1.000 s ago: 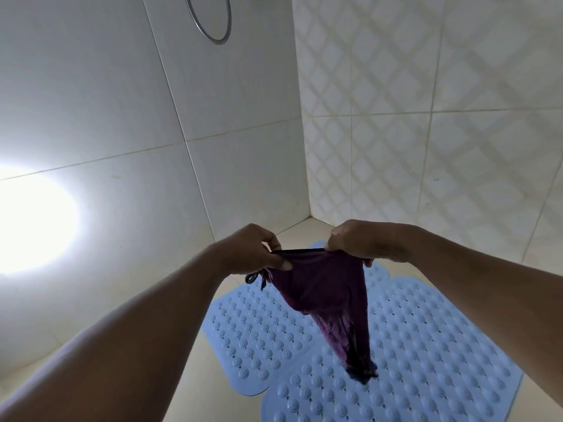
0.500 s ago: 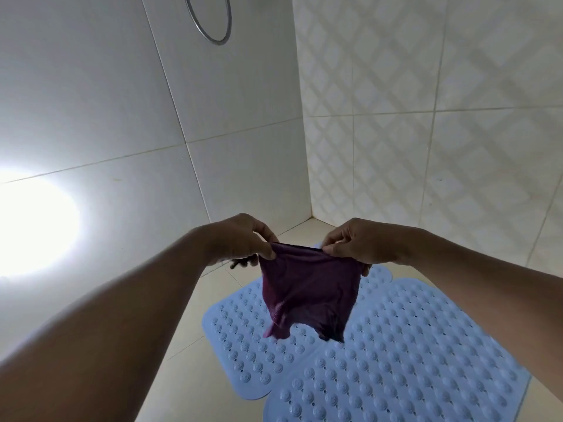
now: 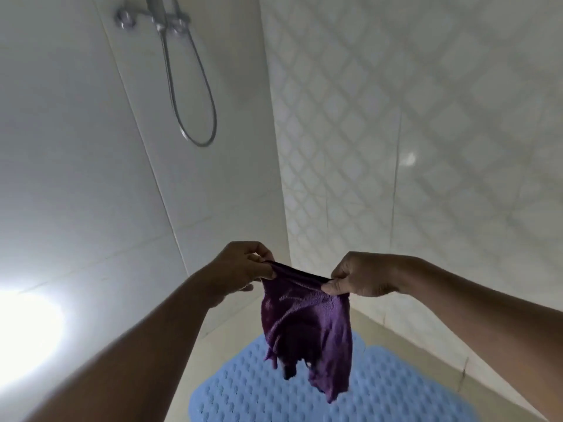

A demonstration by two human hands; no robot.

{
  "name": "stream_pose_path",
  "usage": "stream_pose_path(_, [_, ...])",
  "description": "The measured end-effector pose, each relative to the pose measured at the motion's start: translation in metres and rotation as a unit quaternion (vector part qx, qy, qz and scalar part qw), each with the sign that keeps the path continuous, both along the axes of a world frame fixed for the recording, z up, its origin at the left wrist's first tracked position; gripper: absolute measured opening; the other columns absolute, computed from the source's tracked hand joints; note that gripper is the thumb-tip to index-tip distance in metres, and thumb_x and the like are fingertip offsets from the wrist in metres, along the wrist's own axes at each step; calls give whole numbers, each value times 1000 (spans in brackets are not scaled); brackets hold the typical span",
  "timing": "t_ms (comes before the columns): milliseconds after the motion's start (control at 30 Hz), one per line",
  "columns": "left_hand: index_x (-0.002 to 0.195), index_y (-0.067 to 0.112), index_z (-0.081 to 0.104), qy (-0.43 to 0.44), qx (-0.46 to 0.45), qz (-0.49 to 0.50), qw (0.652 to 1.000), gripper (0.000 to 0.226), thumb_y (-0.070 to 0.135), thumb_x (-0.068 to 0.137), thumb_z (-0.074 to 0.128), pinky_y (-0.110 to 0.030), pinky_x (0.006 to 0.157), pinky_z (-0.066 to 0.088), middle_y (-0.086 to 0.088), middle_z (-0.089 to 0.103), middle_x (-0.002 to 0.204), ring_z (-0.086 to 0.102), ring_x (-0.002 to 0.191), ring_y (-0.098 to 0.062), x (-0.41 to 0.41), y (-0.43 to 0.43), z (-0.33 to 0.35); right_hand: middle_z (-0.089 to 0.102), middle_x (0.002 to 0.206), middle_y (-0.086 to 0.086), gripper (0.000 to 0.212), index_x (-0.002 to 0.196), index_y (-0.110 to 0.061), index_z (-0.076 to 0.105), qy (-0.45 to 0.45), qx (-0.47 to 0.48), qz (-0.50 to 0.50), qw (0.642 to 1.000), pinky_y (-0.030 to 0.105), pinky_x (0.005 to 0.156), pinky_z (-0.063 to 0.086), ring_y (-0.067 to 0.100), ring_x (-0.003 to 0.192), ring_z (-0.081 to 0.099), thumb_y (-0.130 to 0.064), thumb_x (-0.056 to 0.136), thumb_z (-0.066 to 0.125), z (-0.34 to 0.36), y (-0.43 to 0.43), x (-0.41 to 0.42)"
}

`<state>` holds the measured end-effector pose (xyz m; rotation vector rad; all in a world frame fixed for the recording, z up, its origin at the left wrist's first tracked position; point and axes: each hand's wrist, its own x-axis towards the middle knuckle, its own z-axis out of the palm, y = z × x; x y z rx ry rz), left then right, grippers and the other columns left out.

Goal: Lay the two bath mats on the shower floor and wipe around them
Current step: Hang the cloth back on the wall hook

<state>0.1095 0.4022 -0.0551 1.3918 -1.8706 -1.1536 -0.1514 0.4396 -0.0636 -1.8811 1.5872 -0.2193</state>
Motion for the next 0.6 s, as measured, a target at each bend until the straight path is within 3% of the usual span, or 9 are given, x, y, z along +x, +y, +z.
stream_pose_path(67, [83, 16, 66, 33, 3, -10, 999, 19, -1, 82, 76, -39, 77, 55, 4, 67, 72, 63, 73, -16, -14, -2, 86, 68, 82, -2, 37, 73, -20, 72, 14, -14, -10, 1000, 36, 87, 53, 16, 83, 62, -50, 94, 64, 92, 3, -11])
stream_pose_path(167, [86, 11, 67, 85, -7, -13, 996, 23, -11, 82, 70, -37, 69, 55, -7, 69, 78, 62, 69, -20, -43, -7, 225, 66, 81, 1, 30, 73, -23, 70, -2, -58, -32, 998, 38, 83, 59, 15, 76, 63, -42, 96, 64, 238, 8, -35])
stream_pose_path(233, [88, 9, 70, 107, -29, -18, 994, 26, -16, 81, 67, -35, 67, 56, -7, 68, 79, 62, 66, -18, -66, -8, 316, 70, 93, 0, 15, 94, -24, 73, 2, -86, -43, 995, 38, 84, 59, 18, 80, 68, -34, 96, 63, 335, 16, -56])
stream_pose_path(333, [97, 13, 74, 127, -93, -39, 987, 37, -18, 78, 69, -25, 58, 53, -10, 65, 96, 61, 64, -16, -112, -2, 435, 70, 105, -3, 30, 121, -32, 67, 3, -95, -60, 994, 37, 86, 59, 17, 91, 70, -21, 94, 58, 463, 36, -91])
stream_pose_path(433, [117, 26, 68, 148, -138, -63, 977, 56, -13, 77, 74, -22, 59, 54, -11, 58, 120, 63, 78, -18, -168, 16, 530, 67, 88, 0, 29, 103, -24, 73, -7, -103, -95, 990, 32, 69, 59, 18, 79, 65, -11, 89, 51, 558, 64, -119])
stream_pose_path(533, [134, 35, 54, 190, -159, -98, 964, 76, -10, 77, 76, -22, 61, 54, -7, 53, 125, 63, 82, -18, -223, 38, 596, 56, 79, 3, 13, 78, -15, 61, -28, -113, -158, 981, 36, 72, 59, 19, 74, 54, -16, 83, 49, 618, 90, -144])
stream_pose_path(600, [140, 41, 46, 207, -178, -124, 954, 87, -7, 75, 79, -19, 60, 53, -3, 51, 125, 64, 82, -18, -256, 51, 624, 61, 76, 0, 17, 73, -18, 60, -54, -125, -195, 971, 35, 77, 59, 18, 73, 59, -31, 82, 56, 643, 109, -159])
